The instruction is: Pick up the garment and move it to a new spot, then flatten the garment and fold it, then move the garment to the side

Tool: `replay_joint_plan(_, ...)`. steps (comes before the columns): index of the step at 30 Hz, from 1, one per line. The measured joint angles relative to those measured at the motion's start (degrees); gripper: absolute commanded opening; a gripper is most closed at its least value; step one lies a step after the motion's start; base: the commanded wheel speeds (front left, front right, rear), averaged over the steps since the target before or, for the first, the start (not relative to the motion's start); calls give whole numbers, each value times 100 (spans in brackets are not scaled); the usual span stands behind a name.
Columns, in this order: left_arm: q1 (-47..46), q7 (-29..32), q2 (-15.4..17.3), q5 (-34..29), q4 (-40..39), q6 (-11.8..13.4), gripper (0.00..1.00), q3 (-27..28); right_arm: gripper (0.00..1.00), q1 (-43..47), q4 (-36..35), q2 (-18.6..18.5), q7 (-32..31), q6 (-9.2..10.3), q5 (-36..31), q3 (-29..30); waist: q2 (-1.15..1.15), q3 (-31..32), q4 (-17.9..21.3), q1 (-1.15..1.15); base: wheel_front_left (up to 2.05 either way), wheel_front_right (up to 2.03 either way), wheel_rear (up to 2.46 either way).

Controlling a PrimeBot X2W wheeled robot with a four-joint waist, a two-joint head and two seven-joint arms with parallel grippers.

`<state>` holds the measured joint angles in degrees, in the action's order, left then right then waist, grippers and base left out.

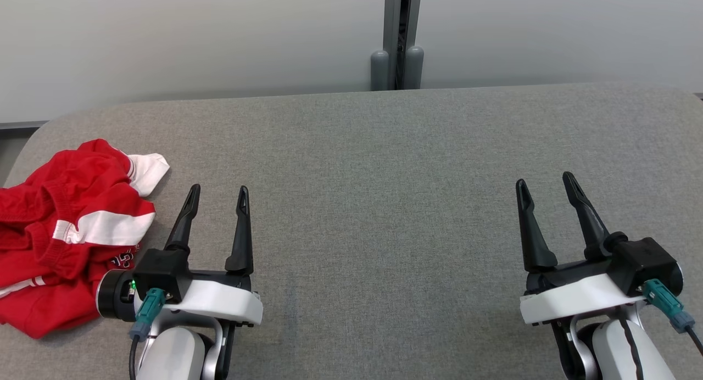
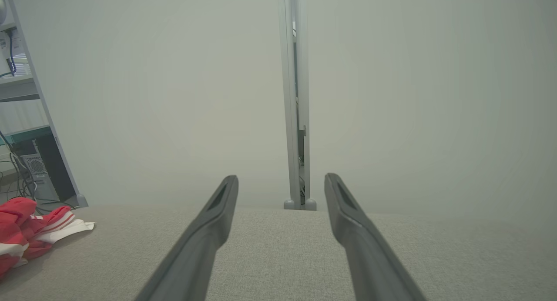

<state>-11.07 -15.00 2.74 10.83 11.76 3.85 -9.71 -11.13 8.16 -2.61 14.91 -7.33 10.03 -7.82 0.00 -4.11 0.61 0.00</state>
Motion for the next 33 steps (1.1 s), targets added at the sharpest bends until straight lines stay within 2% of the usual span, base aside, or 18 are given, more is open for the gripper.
replay_joint_plan(16, -20, 0, 1, 1, 7, 11, 100, -10, 100, -1, 25, -2, 1, 0, 10, -46, 0, 15, -176, 0, 0, 0, 0)
replay_joint_plan(33, 36, -14, 4, 3, -94, 88, 100, 7, 100, 94, -4, -2, 7, -1, 10, -110, 0, 128, -1133, 0, 0, 0, 0)
